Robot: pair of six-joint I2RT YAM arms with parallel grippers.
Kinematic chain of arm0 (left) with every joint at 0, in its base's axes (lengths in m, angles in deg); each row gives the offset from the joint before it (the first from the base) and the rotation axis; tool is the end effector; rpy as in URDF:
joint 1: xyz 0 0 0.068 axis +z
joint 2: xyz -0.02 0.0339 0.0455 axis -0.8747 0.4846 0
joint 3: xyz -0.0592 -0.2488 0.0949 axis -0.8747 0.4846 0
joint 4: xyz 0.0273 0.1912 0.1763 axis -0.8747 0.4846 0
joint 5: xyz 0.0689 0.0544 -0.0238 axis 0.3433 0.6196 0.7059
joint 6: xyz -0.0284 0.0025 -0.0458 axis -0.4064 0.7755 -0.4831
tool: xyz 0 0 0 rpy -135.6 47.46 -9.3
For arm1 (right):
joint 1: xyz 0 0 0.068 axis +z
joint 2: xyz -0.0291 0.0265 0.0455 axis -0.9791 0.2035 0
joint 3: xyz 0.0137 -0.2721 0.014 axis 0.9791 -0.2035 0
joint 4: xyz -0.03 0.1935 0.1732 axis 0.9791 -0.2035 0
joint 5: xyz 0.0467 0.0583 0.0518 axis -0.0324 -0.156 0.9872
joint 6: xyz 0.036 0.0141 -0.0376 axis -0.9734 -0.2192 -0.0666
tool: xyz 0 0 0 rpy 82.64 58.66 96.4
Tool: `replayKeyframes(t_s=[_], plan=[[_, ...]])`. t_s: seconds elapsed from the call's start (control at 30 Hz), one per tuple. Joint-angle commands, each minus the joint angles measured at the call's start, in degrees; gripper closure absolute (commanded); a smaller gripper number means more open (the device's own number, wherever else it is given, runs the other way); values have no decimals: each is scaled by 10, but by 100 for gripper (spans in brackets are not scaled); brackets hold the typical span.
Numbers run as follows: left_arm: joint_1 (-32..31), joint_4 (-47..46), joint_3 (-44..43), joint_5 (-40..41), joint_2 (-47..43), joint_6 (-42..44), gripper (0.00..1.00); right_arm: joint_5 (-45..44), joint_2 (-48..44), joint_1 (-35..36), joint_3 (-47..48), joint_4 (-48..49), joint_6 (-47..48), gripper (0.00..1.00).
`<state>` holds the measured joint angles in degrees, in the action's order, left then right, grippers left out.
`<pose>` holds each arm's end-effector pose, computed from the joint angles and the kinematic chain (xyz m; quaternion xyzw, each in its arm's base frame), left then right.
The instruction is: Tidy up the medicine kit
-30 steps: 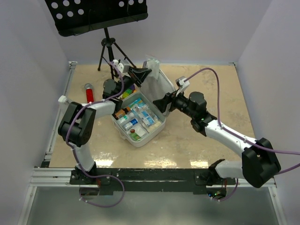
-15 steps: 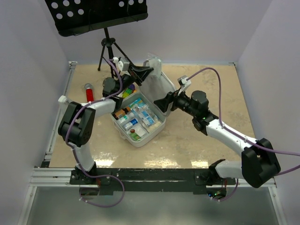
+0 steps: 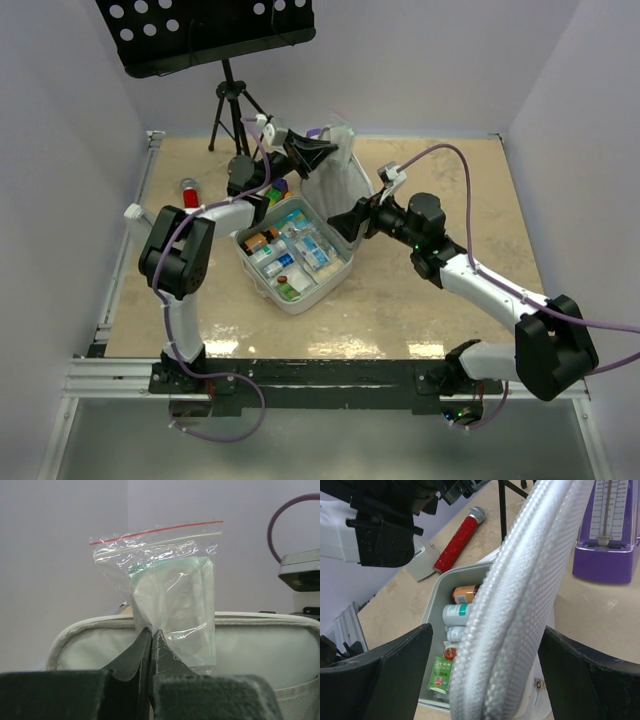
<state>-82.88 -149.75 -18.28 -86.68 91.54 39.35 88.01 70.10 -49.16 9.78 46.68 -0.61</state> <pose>0.3895 -0.1808 0.2880 0.2641 0.4794 -0.5059 0.6667 0.2478 0.1536 0.2843 -0.1694 0.7122 0.4241 0.5331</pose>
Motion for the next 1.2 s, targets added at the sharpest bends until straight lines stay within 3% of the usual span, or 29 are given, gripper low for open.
replayKeyframes(t_s=[0.0,0.7,0.77,0.87,0.9,1.07,1.17], plan=[[-3,-348,-50,-82,-4,-36,100,47,2,2,23,4,0,13],[-5,-348,-37,-98,42,-83,100,58,11,2,29,-1,12,13],[-5,-348,-36,-86,46,-89,88,60,10,2,29,-3,14,12],[-4,-348,-30,-63,47,-95,57,58,9,2,30,-4,15,12],[-4,-348,-30,-61,47,-96,52,58,9,2,29,-5,16,12],[-2,-347,-23,-47,44,-93,39,59,9,2,30,-5,17,12],[3,-347,-19,-36,39,-89,39,59,9,1,30,-5,16,12]])
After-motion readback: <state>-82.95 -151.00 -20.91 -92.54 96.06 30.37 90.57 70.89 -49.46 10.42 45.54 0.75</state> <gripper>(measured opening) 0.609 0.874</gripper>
